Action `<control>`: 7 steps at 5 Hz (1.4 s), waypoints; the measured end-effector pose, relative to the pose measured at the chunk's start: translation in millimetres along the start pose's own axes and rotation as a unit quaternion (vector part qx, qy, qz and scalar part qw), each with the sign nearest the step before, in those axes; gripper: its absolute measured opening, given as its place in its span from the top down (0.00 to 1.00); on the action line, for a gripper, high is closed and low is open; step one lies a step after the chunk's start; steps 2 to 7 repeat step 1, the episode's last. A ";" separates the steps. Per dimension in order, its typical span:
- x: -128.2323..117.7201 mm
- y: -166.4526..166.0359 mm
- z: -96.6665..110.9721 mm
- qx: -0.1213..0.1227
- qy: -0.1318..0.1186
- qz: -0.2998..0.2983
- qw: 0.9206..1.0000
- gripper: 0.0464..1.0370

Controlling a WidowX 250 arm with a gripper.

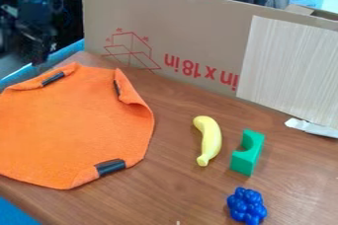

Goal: Unfold the cloth from top left to bottom right

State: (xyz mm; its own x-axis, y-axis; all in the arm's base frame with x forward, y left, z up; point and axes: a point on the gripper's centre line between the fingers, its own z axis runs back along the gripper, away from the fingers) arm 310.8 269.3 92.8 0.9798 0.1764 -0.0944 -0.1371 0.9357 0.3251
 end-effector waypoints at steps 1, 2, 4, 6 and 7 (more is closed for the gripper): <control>-35.2 -36.2 29.6 -0.054 -0.032 0.029 0.998 0.04; -35.2 -36.2 29.6 -0.054 -0.032 0.029 0.998 0.04; -35.2 -36.2 29.6 -0.054 -0.032 0.029 0.998 0.04; -35.2 -36.2 29.6 -0.054 -0.032 0.029 0.998 0.04; -35.2 -36.2 29.6 -0.054 -0.032 0.029 0.998 0.04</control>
